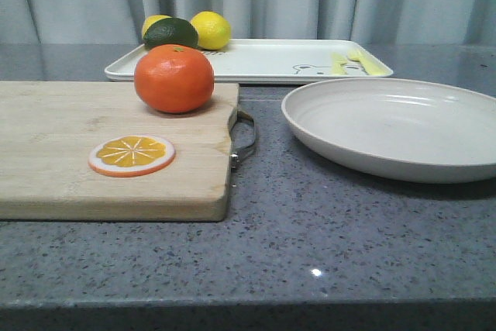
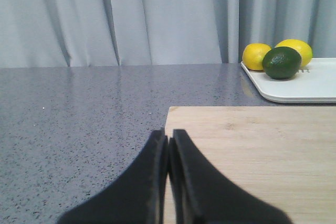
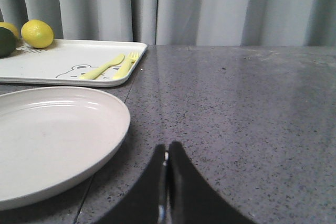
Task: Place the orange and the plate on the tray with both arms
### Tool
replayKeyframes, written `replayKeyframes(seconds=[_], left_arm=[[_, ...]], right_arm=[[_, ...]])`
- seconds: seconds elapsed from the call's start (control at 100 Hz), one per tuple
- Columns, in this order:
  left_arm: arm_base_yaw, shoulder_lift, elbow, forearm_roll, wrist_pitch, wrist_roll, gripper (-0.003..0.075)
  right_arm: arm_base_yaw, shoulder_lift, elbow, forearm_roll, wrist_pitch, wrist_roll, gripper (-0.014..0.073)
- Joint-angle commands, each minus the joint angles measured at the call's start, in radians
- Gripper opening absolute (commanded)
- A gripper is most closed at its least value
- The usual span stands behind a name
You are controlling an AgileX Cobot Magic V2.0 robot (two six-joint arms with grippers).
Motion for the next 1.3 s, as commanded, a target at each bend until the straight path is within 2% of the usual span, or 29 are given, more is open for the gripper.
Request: replayKeyframes(seconds=[0.0, 0.33, 1.01, 1.16, 1.29], left_arm=[[0.003, -0.02, -0.046, 0.0, -0.079, 0.0, -0.002], [0.003, 0.096, -0.137, 0.002, -0.085, 0.0, -0.002], [0.003, 0.44, -0.417, -0.024, -0.097, 0.0, -0.002], [0.003, 0.482, -0.434, -0.024, -0.157, 0.0, -0.002], [0.003, 0.49, -0.431, -0.024, -0.156, 0.0, -0.002]], right_arm=[[-0.006, -0.008, -0.057, -0.008, -0.05, 0.001, -0.0066], [-0.006, 0.106, -0.153, -0.008, 0.026, 0.001, -0.0064], [-0.006, 0.383, -0.386, -0.008, 0.037, 0.001, -0.0064], [-0.006, 0.446, -0.437, -0.008, 0.046, 0.001, -0.0065], [-0.006, 0.452, -0.44, -0.008, 0.011, 0.001, -0.0067]])
